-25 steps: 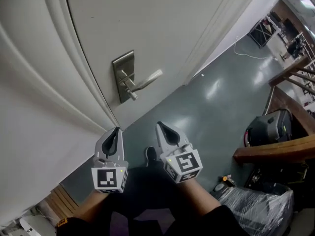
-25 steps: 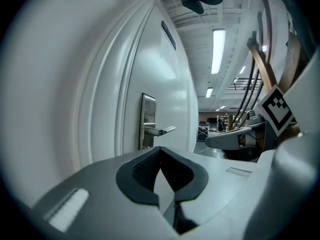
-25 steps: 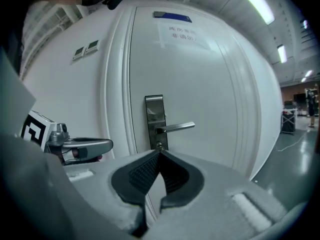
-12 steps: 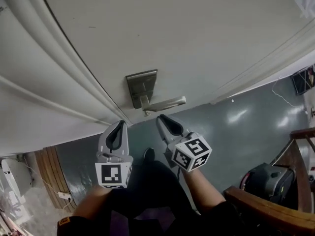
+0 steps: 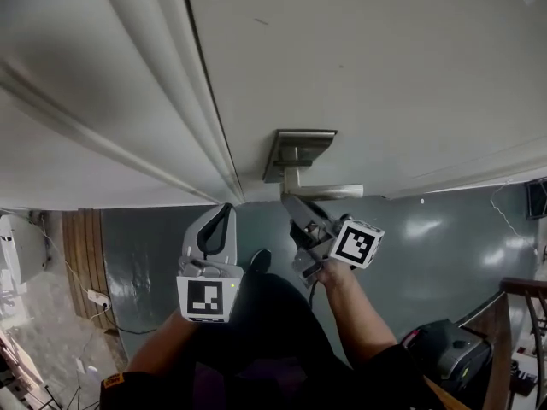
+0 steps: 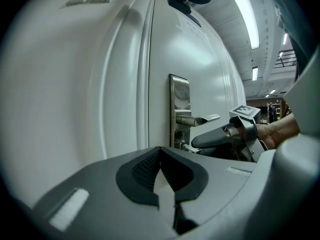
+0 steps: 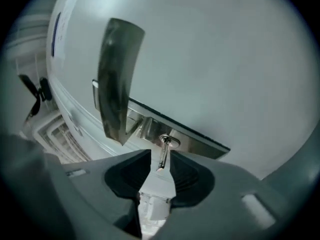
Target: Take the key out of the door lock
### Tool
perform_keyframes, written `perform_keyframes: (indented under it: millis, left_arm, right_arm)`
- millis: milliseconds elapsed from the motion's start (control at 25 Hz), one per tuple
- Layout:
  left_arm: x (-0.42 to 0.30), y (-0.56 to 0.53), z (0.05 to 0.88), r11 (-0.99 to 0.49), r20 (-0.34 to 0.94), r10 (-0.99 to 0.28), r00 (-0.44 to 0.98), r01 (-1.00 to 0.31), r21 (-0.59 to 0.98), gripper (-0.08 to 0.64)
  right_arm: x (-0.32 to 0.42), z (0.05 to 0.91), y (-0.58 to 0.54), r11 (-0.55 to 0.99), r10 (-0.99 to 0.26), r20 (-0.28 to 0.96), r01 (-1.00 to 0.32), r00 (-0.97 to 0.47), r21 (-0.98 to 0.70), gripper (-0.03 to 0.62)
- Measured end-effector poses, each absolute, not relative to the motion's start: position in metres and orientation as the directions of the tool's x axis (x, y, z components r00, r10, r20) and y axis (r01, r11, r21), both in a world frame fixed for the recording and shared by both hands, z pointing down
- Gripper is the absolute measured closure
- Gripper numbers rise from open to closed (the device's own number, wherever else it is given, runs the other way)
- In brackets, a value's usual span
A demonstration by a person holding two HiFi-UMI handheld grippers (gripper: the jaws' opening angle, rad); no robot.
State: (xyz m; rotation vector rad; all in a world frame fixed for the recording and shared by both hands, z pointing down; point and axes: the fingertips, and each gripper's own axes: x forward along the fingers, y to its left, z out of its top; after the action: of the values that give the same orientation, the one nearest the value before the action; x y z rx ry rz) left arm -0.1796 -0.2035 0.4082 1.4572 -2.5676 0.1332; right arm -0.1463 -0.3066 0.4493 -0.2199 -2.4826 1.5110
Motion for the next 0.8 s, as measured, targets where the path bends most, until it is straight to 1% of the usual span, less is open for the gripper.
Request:
perform_keyframes:
  millis: [120,200,600,800]
  left_arm:
    - [-0.179,-0.198,0.408,0.521,0.205,-0.837,-0.508,-0.854,0.012,0.540]
    - [-0.179,-0.195,0.408,0.522,0.211,-0.835,-0.508,-0.853,0.012,0.540]
    - [-0.172,-0.194,0.422,0.503,0.243,-0.845,-0.476,-0.863,0.057,0.541]
    - [-0.164,-0.195,0.423,0.484,0.238,-0.857,-0.456,-0.872,0.071,0.541]
  right_arm:
    - [-0.154,0.452,-0.301,0.333,0.263,0.052,0.041,-0.963,-0.942,0.503]
    - [-0.154,0.455,-0.301,0.284,0.249,0.035,0.039,-0.968,-0.958,0.553]
    - [-0.153,0.459,-0.304,0.191,0.199,-0.004,0.043,-0.980,-0.981,0.571]
    - [-0.143,0.459,-0.297,0.123,0.168,-0.019,0.041,-0.986,-0.992,0.577]
